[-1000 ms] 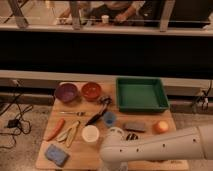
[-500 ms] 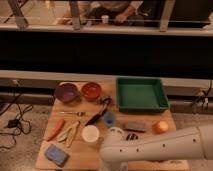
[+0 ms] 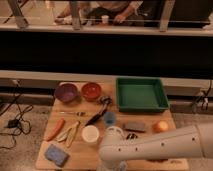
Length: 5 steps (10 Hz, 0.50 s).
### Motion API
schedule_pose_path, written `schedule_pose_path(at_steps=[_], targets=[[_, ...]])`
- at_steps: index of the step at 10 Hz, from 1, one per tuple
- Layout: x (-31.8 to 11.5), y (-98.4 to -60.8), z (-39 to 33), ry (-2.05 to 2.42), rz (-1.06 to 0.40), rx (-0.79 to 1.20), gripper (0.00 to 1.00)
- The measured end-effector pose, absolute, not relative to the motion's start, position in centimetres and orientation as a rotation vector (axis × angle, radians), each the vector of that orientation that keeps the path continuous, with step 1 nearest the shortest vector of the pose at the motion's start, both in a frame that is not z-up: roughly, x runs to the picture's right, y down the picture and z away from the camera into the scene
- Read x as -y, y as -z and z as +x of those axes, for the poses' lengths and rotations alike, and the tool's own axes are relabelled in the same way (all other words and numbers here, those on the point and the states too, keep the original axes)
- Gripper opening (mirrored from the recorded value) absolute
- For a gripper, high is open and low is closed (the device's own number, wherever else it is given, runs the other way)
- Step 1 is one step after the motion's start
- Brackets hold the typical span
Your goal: Place towel in purple bowl
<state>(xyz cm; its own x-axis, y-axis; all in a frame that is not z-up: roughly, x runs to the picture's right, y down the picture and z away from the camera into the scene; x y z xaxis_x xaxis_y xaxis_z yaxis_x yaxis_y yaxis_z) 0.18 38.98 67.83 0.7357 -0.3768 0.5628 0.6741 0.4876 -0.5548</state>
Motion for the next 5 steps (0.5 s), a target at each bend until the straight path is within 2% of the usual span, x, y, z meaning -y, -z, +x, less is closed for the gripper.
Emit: schedule_pose_path(at_steps=[5], targets=[[-32.0, -68.1, -1.0, 0.706, -0.789, 0.305, 0.06]])
